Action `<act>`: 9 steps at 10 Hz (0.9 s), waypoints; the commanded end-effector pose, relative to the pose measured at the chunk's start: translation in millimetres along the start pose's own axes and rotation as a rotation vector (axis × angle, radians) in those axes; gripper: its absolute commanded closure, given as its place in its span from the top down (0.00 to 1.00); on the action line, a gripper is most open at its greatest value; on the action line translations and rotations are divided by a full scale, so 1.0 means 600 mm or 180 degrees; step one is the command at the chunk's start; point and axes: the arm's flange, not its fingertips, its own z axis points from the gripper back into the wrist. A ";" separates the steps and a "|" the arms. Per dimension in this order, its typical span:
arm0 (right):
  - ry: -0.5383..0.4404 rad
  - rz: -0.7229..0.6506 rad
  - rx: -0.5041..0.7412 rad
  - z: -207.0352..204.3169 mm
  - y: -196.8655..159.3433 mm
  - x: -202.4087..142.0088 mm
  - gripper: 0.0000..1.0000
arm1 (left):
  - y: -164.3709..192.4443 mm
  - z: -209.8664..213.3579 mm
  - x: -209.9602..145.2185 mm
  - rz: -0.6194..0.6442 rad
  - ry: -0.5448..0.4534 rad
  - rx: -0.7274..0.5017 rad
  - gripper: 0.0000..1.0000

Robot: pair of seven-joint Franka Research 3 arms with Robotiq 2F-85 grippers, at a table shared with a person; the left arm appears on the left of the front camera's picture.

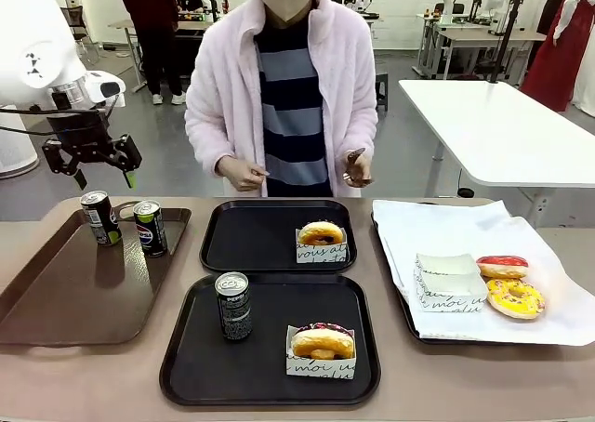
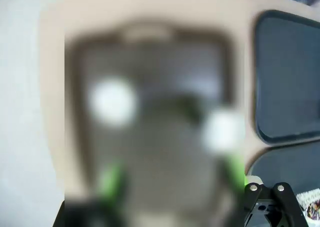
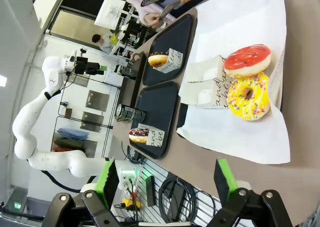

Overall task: Set up donuts and drinks on trays.
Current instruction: Pick up one Pepsi coke from the Handle tray and place it on the Flat Tray without a Pepsi coke.

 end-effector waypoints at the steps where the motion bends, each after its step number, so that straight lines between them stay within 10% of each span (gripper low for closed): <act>1: -0.0029 0.0032 0.0044 -0.003 0.000 -0.002 1.00 | 0.010 -0.009 0.022 0.0203 -0.0005 0.0214 1.00; 9: -0.0029 0.0032 0.0044 -0.003 0.000 -0.002 1.00 | 0.082 -0.043 0.038 0.0366 0.0113 0.0123 1.00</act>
